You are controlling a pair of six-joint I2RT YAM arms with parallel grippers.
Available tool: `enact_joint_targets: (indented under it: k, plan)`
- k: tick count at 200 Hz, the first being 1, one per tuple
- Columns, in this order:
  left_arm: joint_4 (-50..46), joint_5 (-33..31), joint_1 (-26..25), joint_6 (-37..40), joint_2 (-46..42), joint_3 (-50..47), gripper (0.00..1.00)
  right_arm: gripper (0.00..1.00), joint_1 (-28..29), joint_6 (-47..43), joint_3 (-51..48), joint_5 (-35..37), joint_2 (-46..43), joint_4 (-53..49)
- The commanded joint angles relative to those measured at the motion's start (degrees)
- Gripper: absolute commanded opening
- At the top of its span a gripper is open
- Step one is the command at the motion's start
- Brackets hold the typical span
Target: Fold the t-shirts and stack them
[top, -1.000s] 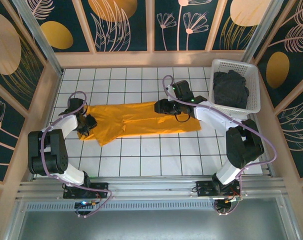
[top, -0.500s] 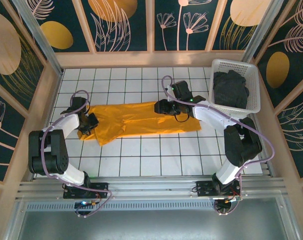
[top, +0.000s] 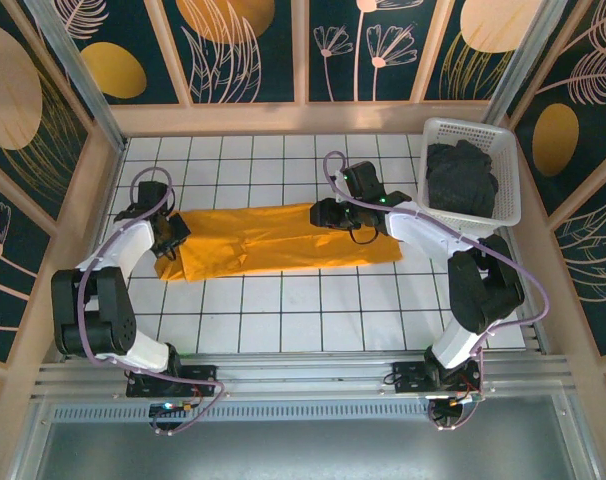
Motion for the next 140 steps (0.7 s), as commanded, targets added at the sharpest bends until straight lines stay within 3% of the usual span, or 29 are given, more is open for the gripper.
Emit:
enact_joint_targets:
  k: [1, 65, 129, 140]
  plan:
    - [-2.7, -1.8, -0.1, -0.7, 0.6, 3.7, 0.00, 0.45, -0.2, -0.1, 0.8, 0.6, -1.3, -0.1]
    - [-3.9, -2.8, -0.1, 1.4, 7.9, 11.1, 0.00, 0.44, -0.6, 0.0, -1.0, 0.8, -2.8, -0.1]
    - [-2.7, -8.4, -0.1, 3.8, 20.4, 15.5, 0.00, 0.40, -2.3, 1.4, -3.7, 3.1, -4.2, 0.8]
    - [-2.7, -9.3, -0.1, 4.0, 22.0, 16.6, 0.07, 0.38, -2.9, 1.6, -4.0, 3.6, -4.4, 0.8]
